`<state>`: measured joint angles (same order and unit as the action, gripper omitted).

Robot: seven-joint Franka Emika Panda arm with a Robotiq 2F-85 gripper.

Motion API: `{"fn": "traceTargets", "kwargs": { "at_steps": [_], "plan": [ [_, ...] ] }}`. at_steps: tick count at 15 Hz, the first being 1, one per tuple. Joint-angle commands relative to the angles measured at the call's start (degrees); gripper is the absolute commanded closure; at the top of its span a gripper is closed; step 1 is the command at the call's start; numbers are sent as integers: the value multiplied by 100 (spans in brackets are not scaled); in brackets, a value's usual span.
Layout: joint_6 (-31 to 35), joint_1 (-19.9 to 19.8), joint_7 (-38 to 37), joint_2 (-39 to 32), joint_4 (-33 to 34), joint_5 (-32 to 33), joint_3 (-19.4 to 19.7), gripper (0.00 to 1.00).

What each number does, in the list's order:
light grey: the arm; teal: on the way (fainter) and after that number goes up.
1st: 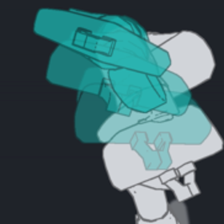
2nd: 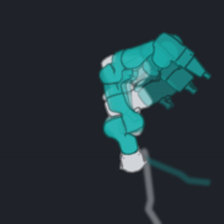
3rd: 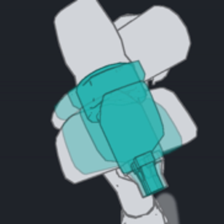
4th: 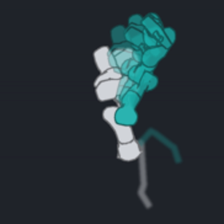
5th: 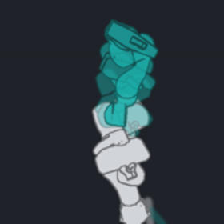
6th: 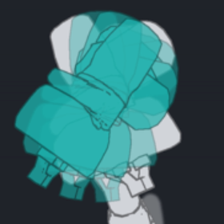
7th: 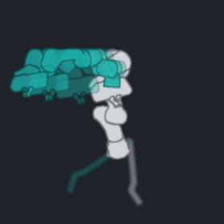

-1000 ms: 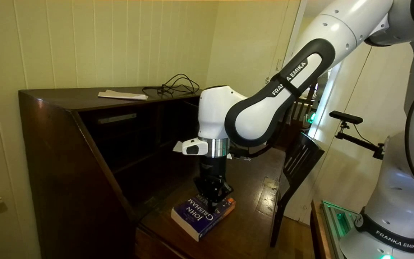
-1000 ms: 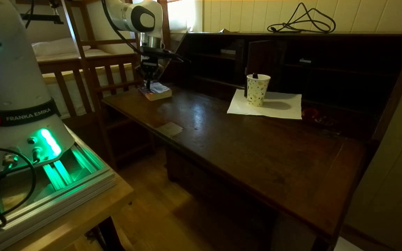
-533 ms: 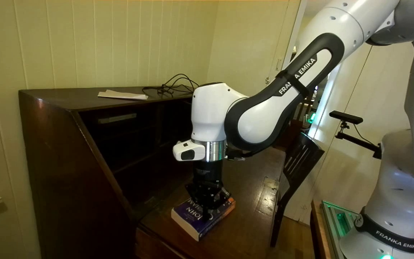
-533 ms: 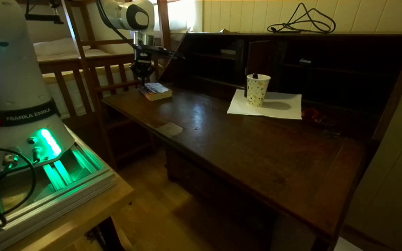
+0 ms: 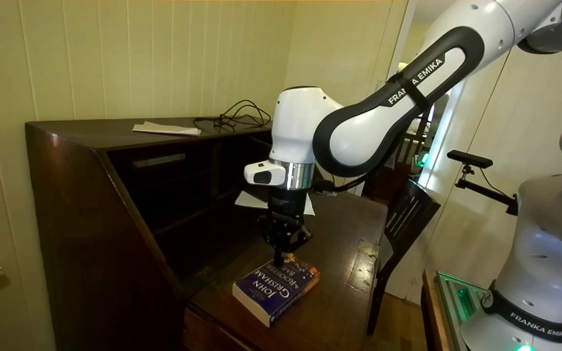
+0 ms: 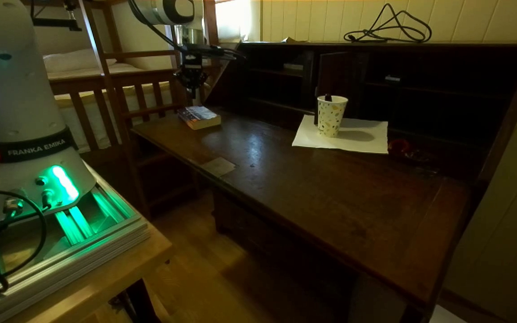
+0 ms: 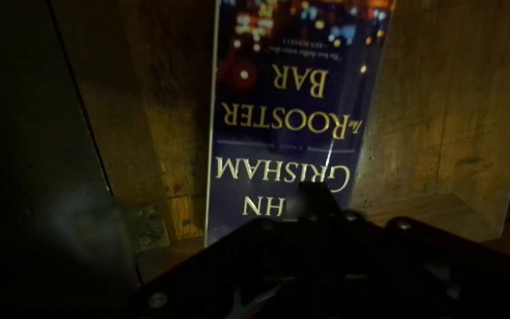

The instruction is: Move the blue book to the left then place it on the upper shelf of the cabinet.

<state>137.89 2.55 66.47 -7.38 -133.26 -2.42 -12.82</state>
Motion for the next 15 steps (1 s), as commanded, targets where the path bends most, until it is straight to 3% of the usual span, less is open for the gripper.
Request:
{"fn": "traceTargets", "kwargs": {
  "at_steps": [1,15],
  "plan": [
    [-14,101,10,35,-9,-18,155,99],
    [114,154,-256,-388,6,166,223,100]
  ]
}}
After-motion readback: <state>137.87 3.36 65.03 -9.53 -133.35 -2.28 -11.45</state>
